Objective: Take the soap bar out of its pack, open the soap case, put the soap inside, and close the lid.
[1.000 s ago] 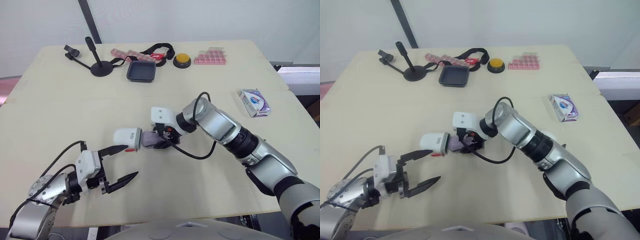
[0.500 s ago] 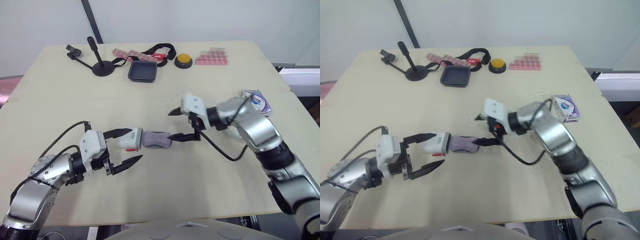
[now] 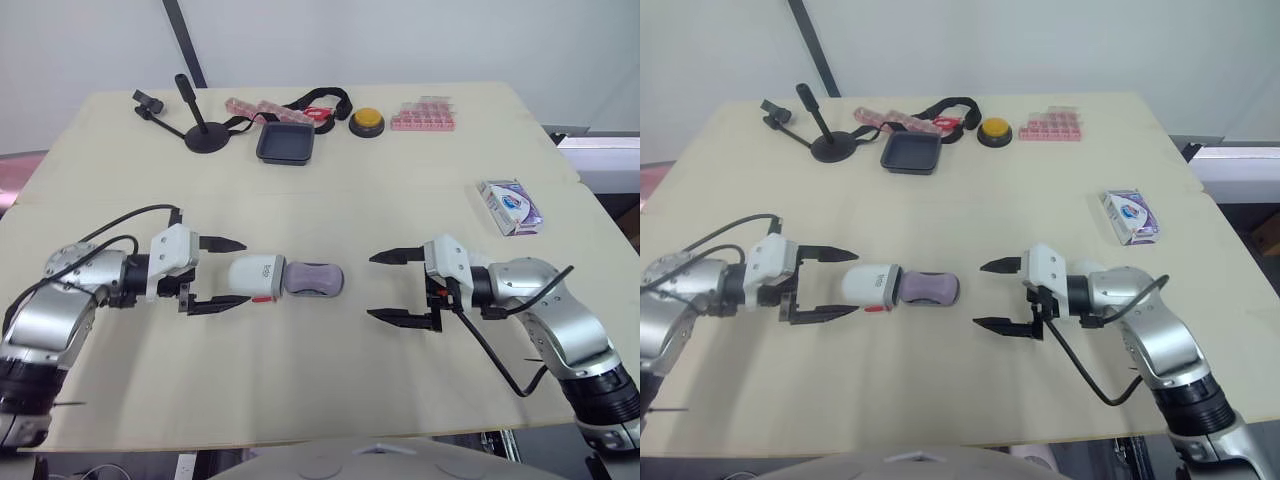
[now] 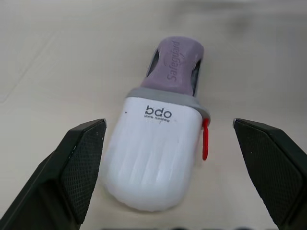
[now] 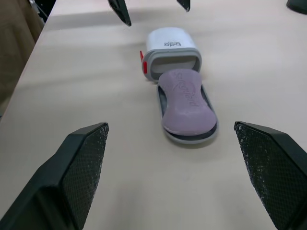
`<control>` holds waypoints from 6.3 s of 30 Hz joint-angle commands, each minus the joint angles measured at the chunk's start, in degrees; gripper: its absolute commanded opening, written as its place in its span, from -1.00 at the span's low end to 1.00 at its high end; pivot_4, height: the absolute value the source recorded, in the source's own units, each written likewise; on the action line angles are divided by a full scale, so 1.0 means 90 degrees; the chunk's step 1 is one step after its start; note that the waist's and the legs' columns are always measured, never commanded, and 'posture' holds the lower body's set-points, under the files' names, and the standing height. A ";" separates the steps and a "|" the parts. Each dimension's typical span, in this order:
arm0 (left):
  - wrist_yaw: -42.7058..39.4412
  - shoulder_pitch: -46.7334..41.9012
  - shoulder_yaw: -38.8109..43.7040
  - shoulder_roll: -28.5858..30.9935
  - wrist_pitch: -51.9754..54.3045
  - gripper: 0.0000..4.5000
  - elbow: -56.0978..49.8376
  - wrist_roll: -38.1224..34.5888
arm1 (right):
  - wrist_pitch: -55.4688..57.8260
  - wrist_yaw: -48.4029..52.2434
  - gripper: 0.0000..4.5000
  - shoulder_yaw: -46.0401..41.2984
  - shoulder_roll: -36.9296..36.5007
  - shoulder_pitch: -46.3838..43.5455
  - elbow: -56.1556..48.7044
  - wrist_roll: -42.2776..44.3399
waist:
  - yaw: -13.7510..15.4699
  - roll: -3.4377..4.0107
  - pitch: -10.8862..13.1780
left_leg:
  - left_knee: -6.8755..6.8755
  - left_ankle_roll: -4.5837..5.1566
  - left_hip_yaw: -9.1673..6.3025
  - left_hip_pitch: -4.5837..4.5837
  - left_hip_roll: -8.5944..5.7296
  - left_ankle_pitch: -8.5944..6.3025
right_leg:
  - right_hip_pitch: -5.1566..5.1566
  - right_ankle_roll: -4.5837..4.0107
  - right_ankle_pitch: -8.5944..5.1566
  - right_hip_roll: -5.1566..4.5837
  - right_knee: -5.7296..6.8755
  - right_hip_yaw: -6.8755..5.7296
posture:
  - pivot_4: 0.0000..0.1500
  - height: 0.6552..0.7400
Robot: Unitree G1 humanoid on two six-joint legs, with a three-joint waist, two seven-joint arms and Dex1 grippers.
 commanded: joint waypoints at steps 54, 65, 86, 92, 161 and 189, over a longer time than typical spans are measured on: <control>-0.0264 -0.1376 -0.1131 -0.0929 -0.1449 0.55 0.2155 0.1464 | -0.0161 -0.0334 1.00 -0.0404 -0.0540 0.0480 -0.0193 0.0288 | 0.0167 0.0001 -0.0001 | 0.0030 0.0002 -0.0053 -0.0093 0.0003 -0.0001 | 0.0011 0.0000 0.0000 0.0002 -0.0013 -0.0013 | 1.00 1.00; -0.0414 -0.1561 -0.1020 -0.0809 -0.1887 0.55 0.2328 0.1381 | 0.1779 -0.1480 1.00 0.0824 -0.0147 -0.1222 -0.1016 -0.0164 | 0.0110 0.0001 -0.0001 | 0.0035 0.0002 -0.0052 -0.0052 0.0005 0.0000 | -0.0010 0.0000 0.0000 0.0009 0.0013 -0.0016 | 1.00 1.00; -0.0766 -0.1556 -0.1060 -0.0730 -0.1820 0.55 0.2260 0.1329 | 0.3244 -0.1907 1.00 0.2688 0.1128 -0.2968 0.0247 -0.1187 | -0.0056 0.0001 -0.0001 | 0.0039 -0.0005 -0.0032 -0.0049 -0.0001 0.0003 | -0.0067 -0.0002 0.0000 0.0004 0.0111 -0.0014 | 1.00 1.00; -0.0708 -0.1452 -0.1038 -0.0718 -0.1733 0.55 0.2105 0.1302 | 0.3108 -0.1936 1.00 0.2934 0.1284 -0.3013 0.0707 -0.1415 | -0.0053 0.0001 -0.0001 | 0.0041 -0.0007 -0.0033 -0.0054 0.0000 0.0004 | -0.0066 -0.0005 0.0001 0.0007 0.0105 -0.0017 | 1.00 1.00; 0.0705 -0.1901 -0.2334 -0.2702 0.0516 0.55 0.0318 0.1843 | 0.2156 -0.0108 0.14 0.1614 -0.1323 -0.2030 -0.0529 -0.1005 | 0.0189 0.0001 -0.0002 | 0.0087 -0.0009 -0.0050 -0.0132 0.0018 0.0012 | -0.0045 -0.0021 0.0002 0.0031 0.0061 0.0034 | 1.00 1.00; 0.1014 -0.1895 -0.2408 -0.2876 0.0756 0.55 0.0295 0.1808 | 0.2344 -0.0204 1.00 0.0052 -0.2253 -0.0590 -0.0932 -0.0465 | 0.0269 0.0001 -0.0001 | 0.0089 -0.0006 -0.0054 -0.0142 0.0018 0.0009 | -0.0037 -0.0021 0.0002 0.0031 0.0043 0.0041 | 1.00 1.00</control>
